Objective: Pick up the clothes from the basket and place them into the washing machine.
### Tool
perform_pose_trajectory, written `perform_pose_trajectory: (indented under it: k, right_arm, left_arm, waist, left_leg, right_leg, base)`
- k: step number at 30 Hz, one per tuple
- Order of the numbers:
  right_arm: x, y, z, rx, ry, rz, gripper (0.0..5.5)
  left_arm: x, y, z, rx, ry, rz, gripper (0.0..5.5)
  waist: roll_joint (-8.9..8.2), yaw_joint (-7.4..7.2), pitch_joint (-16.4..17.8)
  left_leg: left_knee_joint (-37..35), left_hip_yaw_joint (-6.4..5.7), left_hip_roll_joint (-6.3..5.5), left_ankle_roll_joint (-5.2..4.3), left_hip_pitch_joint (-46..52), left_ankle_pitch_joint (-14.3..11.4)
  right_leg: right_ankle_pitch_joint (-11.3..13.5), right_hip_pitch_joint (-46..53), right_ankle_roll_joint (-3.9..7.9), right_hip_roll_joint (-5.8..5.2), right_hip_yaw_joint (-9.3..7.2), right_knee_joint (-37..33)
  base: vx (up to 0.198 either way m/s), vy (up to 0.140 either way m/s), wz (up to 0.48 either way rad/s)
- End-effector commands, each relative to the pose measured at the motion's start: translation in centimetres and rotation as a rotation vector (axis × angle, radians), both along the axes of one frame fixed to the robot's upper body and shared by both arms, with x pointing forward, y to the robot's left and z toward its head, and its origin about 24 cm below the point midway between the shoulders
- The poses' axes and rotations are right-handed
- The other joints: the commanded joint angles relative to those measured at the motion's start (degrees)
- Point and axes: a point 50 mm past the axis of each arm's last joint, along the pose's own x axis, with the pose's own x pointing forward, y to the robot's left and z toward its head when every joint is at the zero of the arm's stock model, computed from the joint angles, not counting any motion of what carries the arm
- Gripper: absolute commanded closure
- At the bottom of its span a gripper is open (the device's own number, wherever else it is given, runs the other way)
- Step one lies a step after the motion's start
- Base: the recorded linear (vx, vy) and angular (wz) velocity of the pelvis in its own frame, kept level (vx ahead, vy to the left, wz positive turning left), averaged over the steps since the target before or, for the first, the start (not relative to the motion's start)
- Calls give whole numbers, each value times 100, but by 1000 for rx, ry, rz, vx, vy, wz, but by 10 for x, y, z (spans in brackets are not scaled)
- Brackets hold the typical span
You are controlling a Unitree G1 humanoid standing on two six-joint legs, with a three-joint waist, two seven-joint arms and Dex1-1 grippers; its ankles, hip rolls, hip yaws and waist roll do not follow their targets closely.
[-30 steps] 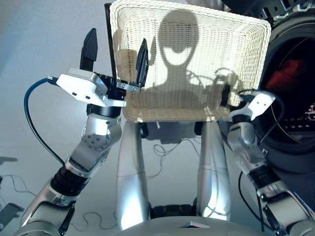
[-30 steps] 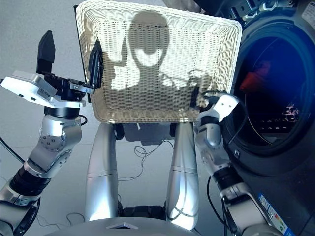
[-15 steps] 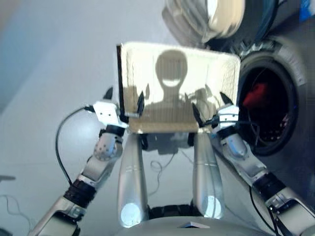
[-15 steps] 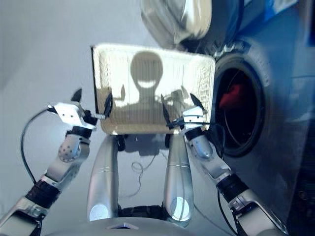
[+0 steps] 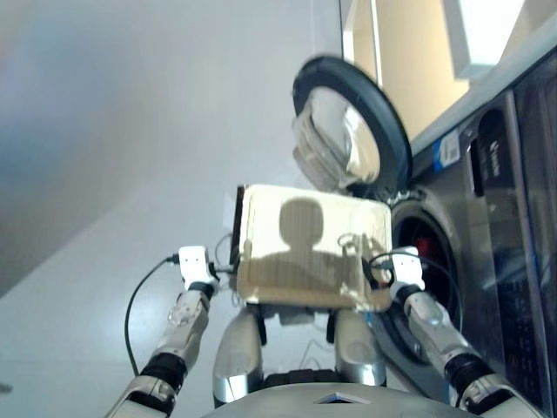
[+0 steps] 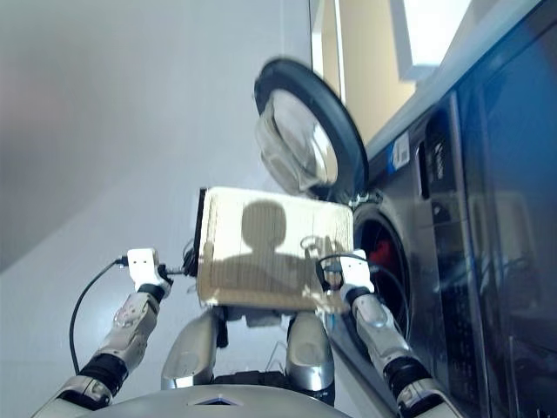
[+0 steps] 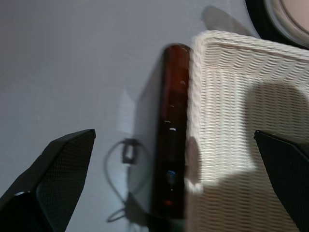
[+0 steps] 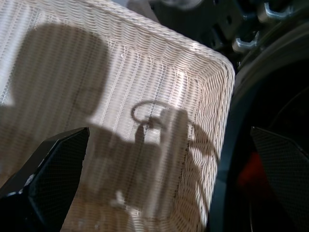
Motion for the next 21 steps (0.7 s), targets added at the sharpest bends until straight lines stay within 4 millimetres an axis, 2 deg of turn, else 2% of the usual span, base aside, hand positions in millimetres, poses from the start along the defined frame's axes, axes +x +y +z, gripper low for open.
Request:
perform_pose_trajectory:
  k: [1,5,8,12,16,21]
  right_arm:
    - [-11,-11,-9,4,58,-64,0]
    - [-30,-14,-26,60,171,-167,0]
    - [-48,-15,-39,75,271,-206,0]
    - [-72,-20,-50,118,370,-327,0]
    - [-79,-17,-54,139,402,-356,0]
    - [-78,-16,-54,157,400,-376,0]
  left_arm:
    - [-23,-1,-22,40,142,-57,0]
    - [-59,7,-48,13,349,22,0]
    - [-78,12,-58,-33,438,103,0]
    - [-89,6,-64,-68,490,107,0]
    - [-94,3,-67,-54,512,86,0]
    - [-97,1,-68,-47,528,82,0]
  waist:
    - [105,78,-514]
    - [82,78,-832]
    - [64,97,-966]
    - [68,95,-1105]
    - [72,87,-1156]
    - [93,83,-1135]
  left_leg:
    - [-107,293,-107,-96,306,-79]
    - [-160,325,-68,-103,513,-135]
    - [-160,311,-53,-99,653,-176]
    - [-160,301,-48,-97,764,-219]
    - [-160,274,-34,-104,763,-222]
    - [-160,252,-17,-112,744,-205]
  right_leg:
    - [288,-348,351,-158,18,302]
    - [248,-100,347,-150,-3,186]
    - [191,91,325,-133,-24,161]
    - [145,267,306,-120,-35,82]
    - [123,313,288,-108,-39,43]
    - [110,299,282,-121,-50,49]
  base:
    - [110,32,0]
    - [78,9,-27]
    - [98,-1,-38]
    - [79,6,44]
    - [13,-1,-4]
    - [0,0,0]
